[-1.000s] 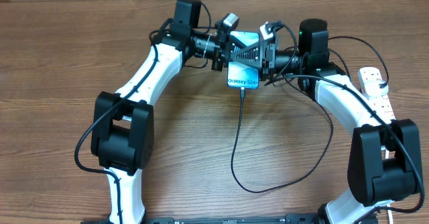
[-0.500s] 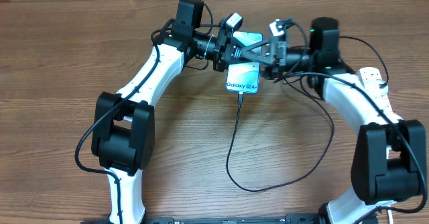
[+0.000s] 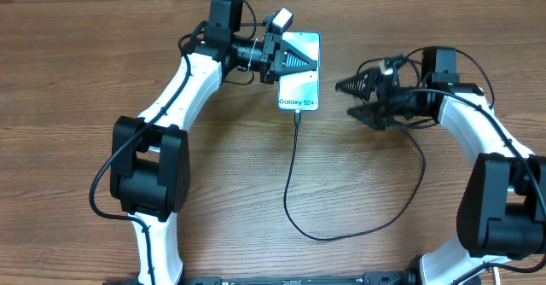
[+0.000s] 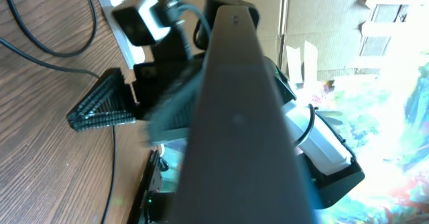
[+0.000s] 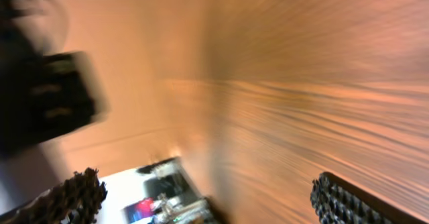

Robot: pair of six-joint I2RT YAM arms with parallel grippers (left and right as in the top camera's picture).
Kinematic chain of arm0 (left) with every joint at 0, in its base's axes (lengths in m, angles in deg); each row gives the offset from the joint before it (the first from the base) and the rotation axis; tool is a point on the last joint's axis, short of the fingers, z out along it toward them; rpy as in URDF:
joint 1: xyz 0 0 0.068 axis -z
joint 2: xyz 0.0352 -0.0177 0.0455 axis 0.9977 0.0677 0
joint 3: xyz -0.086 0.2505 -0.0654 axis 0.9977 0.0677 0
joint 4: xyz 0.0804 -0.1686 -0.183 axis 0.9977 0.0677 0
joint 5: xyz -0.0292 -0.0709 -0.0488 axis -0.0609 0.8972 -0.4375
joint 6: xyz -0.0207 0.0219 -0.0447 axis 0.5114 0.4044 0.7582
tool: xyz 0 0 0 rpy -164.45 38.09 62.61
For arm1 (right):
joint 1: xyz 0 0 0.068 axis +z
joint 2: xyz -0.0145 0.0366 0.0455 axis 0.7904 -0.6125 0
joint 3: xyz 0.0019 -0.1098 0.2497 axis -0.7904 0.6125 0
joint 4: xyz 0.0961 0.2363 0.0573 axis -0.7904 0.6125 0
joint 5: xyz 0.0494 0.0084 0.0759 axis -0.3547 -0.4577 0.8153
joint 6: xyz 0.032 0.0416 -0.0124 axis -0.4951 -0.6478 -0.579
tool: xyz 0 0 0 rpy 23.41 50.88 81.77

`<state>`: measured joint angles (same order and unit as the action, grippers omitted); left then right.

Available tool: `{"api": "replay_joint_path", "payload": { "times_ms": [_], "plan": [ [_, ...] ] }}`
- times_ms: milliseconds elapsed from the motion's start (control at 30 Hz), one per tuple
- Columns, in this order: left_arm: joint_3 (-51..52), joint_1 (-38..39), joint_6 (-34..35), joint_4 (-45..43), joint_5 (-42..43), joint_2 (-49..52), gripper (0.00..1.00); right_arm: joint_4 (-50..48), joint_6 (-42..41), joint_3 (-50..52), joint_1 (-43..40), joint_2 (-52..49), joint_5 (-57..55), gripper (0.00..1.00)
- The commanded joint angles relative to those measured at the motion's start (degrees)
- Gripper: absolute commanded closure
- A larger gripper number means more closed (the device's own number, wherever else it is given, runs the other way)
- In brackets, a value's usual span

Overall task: Plug charger to phone and switch on socket
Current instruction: 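Withdraw the open right gripper to the right of the phone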

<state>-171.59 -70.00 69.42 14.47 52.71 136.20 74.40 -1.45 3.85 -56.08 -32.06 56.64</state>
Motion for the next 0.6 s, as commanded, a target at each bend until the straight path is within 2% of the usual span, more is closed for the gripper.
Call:
{"api": "replay_joint_path", "payload": {
  "times_ms": [0,333,567],
  "plan": [
    [-0.1,0.3,-1.3,0.0,1.2,-1.2,0.96,3.1,4.9,-0.5,0.0,0.3,-16.7,0.0],
    [-0.1,0.3,-1.3,1.2,1.2,-1.2,0.96,4.2,4.9,-0.5,0.0,0.3,-28.1,0.0],
    [-0.1,0.3,-1.3,1.2,0.2,-1.2,0.96,4.2,4.9,-0.5,0.0,0.3,-29.5,0.0]
  ]
}}
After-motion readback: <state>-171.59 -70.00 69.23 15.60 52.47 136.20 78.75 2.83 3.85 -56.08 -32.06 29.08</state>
